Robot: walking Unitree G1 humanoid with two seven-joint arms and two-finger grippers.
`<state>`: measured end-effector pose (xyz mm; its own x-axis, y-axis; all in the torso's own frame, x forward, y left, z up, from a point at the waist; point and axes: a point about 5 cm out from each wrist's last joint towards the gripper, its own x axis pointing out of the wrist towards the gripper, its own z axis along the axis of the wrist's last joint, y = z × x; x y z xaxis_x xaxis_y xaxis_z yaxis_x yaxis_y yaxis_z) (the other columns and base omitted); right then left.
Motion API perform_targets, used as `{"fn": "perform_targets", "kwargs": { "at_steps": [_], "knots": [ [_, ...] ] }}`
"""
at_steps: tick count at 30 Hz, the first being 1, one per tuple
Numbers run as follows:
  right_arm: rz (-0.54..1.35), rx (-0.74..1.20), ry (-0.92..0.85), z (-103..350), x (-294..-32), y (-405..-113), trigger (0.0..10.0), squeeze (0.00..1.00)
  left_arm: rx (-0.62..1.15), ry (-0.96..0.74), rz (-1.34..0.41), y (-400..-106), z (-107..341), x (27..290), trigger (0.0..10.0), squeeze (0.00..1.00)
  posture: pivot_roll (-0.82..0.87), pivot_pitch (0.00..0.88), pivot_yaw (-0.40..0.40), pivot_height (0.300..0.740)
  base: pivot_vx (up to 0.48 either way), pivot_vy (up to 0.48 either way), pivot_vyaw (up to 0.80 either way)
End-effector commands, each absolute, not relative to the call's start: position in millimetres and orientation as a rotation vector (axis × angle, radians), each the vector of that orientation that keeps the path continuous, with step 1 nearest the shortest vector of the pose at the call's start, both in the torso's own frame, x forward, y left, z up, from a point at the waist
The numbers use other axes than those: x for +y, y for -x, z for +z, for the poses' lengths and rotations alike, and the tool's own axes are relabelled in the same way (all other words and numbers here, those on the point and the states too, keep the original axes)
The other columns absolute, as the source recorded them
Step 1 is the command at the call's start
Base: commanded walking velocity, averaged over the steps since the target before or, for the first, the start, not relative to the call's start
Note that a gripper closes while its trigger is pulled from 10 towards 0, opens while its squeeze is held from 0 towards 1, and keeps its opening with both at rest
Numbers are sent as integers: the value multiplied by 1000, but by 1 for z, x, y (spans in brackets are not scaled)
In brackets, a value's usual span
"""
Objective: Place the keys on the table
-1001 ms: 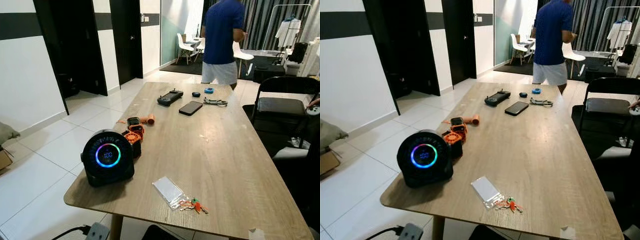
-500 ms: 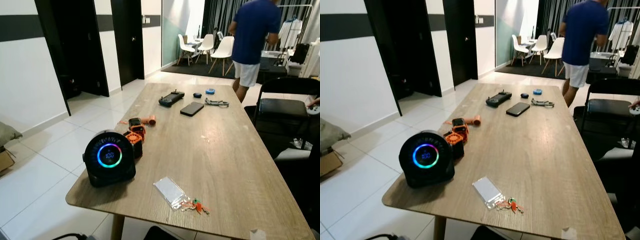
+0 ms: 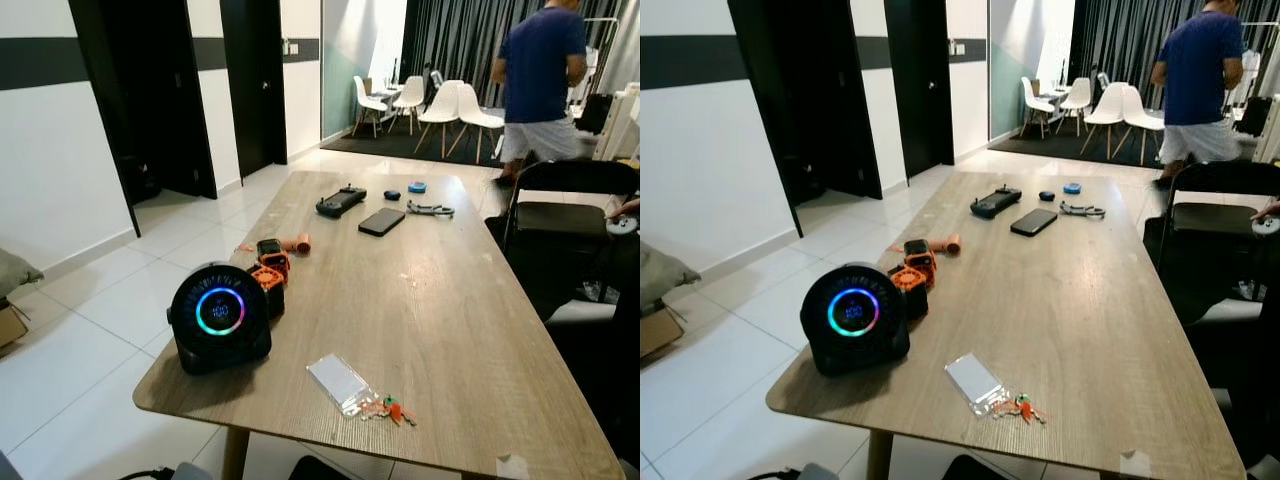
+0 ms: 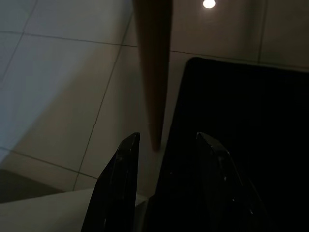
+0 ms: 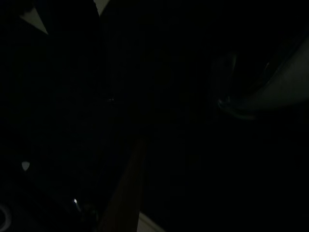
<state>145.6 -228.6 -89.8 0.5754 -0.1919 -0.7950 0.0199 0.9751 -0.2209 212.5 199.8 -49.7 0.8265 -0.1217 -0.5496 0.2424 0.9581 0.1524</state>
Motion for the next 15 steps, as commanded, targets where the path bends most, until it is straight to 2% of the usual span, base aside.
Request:
{"fn": "perform_targets", "kwargs": {
  "at_steps": [1,2,5,8,15],
  "knots": [
    [-128,936,183,-89,-225,-149,10000,0,584,-191,-208,-212,-52,192,10000,0,-27,14,30,740,0,0,0],
    [-123,933,176,-89,-223,-151,10000,0,590,-182,-280,-213,-54,179,10000,0,-26,15,31,740,0,0,0],
    [-132,937,159,-89,-222,-152,10000,0,623,-184,-310,-213,-57,170,10000,0,-27,14,34,740,0,0,0],
    [-144,940,139,-90,-221,-151,10000,0,672,-204,-308,-212,-61,167,10000,0,-31,15,40,740,0,0,0],
    [-153,930,114,-89,-218,-154,10000,0,662,-241,-321,-209,-62,162,10000,0,-29,21,40,740,0,0,0]
  ]
}}
